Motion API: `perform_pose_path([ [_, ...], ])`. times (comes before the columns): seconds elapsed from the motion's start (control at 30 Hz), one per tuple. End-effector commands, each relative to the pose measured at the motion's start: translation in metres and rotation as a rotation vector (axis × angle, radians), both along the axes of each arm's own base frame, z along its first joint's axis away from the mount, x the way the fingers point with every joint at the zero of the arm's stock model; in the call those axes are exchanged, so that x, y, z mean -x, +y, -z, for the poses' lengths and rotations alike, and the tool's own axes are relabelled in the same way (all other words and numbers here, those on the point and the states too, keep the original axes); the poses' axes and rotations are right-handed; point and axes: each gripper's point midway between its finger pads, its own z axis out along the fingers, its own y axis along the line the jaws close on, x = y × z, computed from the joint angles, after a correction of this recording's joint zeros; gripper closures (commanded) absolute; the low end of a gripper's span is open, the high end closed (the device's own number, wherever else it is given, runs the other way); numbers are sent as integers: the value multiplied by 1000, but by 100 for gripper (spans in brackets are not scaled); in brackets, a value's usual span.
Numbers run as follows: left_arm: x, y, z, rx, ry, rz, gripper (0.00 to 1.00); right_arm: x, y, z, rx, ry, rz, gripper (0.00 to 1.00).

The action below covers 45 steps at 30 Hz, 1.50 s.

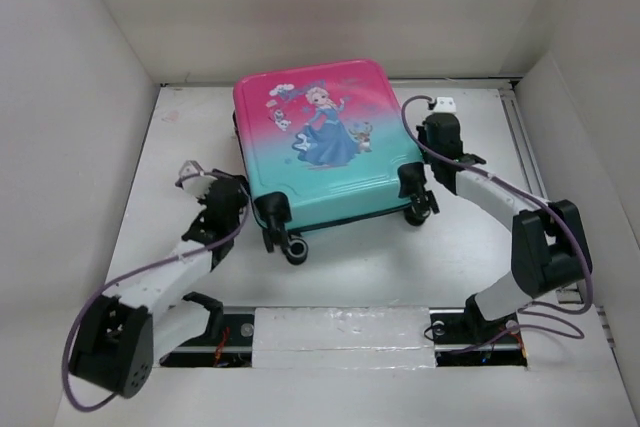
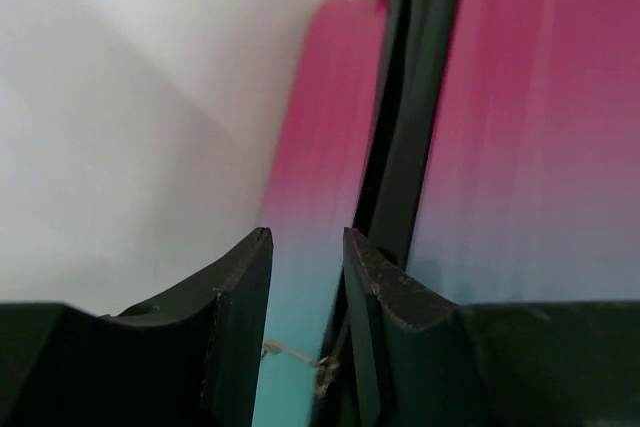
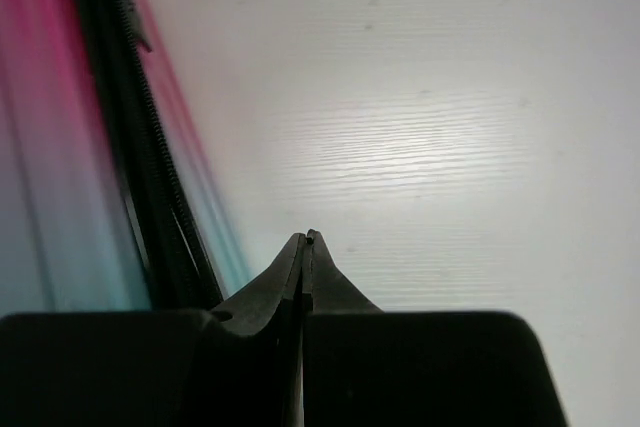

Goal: Pack the luggage

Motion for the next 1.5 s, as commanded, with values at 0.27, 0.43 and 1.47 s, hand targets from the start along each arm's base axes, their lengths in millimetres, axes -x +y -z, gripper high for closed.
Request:
perform_pose_path([
  [0.27,111,-176,-9,-44,105,582,49,-66,90,-97,-214,-84,-323,99],
  [0.43,89,-139,-79,-119,-68,386,3,-69,64,-190,-144,-212,-241,70],
  [1.47,-204,-2,-108,-1,-63,253,38,138,-16,-71,-229,-140,40,100],
])
